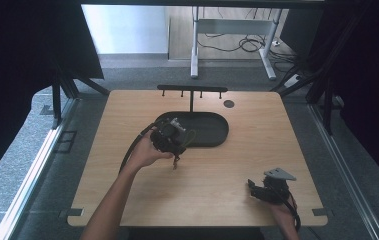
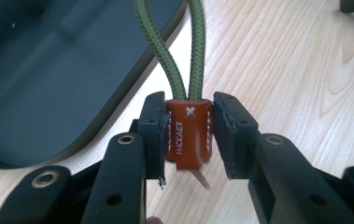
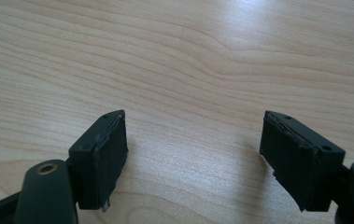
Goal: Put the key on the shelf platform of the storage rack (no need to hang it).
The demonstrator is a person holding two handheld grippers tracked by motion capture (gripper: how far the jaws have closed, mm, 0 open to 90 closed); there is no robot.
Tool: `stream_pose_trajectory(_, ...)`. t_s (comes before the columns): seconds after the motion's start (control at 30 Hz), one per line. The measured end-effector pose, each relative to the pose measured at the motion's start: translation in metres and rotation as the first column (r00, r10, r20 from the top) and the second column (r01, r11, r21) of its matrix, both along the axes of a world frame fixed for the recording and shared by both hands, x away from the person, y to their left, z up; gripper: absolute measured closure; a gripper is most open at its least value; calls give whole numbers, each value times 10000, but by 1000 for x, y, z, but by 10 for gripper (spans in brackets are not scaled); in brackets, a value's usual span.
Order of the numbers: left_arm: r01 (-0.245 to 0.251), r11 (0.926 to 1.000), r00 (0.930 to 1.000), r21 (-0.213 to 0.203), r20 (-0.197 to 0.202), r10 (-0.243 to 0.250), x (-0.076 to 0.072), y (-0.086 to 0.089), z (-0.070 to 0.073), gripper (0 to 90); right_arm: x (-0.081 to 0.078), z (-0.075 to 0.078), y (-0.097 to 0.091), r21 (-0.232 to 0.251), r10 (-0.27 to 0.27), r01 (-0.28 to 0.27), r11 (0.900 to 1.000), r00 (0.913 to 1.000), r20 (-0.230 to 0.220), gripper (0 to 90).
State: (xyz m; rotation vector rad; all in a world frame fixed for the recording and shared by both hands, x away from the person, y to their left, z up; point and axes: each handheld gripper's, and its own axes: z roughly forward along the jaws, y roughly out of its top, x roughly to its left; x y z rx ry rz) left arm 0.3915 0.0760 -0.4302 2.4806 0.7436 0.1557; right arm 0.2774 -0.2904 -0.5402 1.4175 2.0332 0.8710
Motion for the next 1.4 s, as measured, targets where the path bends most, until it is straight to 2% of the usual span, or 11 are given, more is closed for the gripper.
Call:
stream_pose_trajectory(0.1,-136,9997,9998,-205,145,139,0,4,3,669,0,0,1,-1,1,-1,10000,10000,-10,235)
stream_pose_trajectory(0.33,-171,9998,9986,-110,489,176,-2,6,14,671,-1,0,5,-48,103,-103,9999,9999,31,236)
stream_pose_trajectory(0.67,-68,9999,9981,75,612,63,2,1,24,671,0,0,4,13,122,-122,9999,9999,-16,234)
stream_pose_trajectory(0.9,-96,9999,9979,103,635,89,4,1,25,672,0,0,4,30,110,-110,9999,9999,-31,233)
stream_pose_trajectory(1.1,-112,9997,9976,213,688,97,10,-2,30,672,0,0,4,18,110,-110,9999,9999,-25,232)
stream_pose_trajectory(1.4,-40,9982,9972,602,748,-5,32,-12,39,672,0,0,3,55,79,-79,10000,10000,-43,233)
